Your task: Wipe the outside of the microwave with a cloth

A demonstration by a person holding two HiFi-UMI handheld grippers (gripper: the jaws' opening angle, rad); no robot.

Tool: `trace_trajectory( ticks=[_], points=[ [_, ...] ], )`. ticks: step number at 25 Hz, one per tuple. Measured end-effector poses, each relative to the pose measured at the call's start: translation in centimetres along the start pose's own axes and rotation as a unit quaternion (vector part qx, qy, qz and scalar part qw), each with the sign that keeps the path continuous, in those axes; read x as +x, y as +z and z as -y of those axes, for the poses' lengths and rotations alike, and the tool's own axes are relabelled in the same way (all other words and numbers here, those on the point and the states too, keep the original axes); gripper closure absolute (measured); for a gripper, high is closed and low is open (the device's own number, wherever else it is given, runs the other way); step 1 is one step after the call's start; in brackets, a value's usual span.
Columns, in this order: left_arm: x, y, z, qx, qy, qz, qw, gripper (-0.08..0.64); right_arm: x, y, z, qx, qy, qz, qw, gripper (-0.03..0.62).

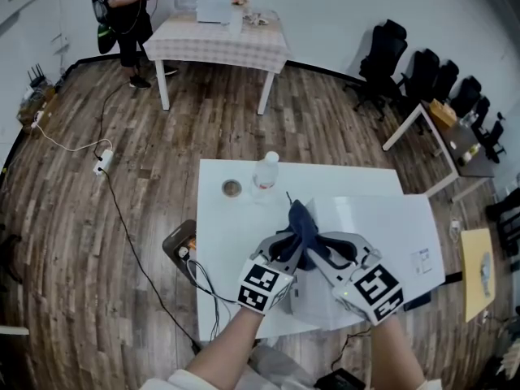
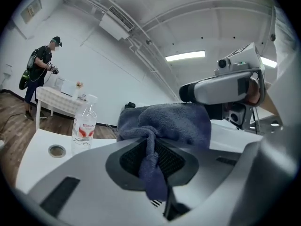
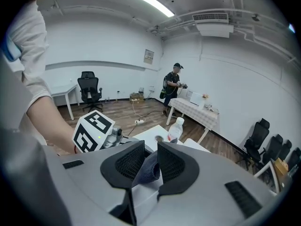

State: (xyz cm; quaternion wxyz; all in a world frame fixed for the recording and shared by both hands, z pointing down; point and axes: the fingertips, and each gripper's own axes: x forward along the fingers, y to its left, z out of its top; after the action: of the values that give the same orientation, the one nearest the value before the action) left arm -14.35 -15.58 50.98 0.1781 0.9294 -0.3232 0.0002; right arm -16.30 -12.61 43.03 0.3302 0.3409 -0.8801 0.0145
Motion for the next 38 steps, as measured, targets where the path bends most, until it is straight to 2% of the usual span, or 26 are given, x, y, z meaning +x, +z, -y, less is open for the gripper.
trace_trajectory(
  ticks=[5, 11, 19, 27, 32, 38],
  points=[
    [-1.5, -0.6, 2.3, 0.013, -0.009, 0.005, 0.9999, 0.512, -0.6, 0.2, 0.0, 0.011, 0.000, 0.008, 1.000, 0.490],
    [-4.1, -3.0, 6.0, 0.017, -0.038, -0.001, 0.9991, 0.512, -0.9, 0.0, -0.1, 0.013, -0.001, 0.013, 1.000, 0.489],
    [-7.4, -6.9, 10.1, 0.025, -0.084, -0.042, 0.9952, 0.512, -1.6, 0.8, -0.4, 0.025, -0.004, 0.014, 1.000, 0.489],
    [-8.9, -9.7, 12.4, 0.008, -0.127, -0.085, 0.9882, 0.512, -2.4, 1.0, -0.6, 0.023, -0.009, 0.024, 0.999, 0.489],
    [-8.4, -10.3, 11.3, -0.024, -0.103, -0.098, 0.9895, 0.511, -2.9, 0.5, -0.7, 0.017, -0.006, 0.025, 1.000, 0.489],
    [-6.7, -9.7, 8.8, -0.035, -0.086, -0.104, 0.9902, 0.509, -3.5, 0.0, -0.2, 0.023, -0.015, 0.028, 0.999, 0.490]
  ],
)
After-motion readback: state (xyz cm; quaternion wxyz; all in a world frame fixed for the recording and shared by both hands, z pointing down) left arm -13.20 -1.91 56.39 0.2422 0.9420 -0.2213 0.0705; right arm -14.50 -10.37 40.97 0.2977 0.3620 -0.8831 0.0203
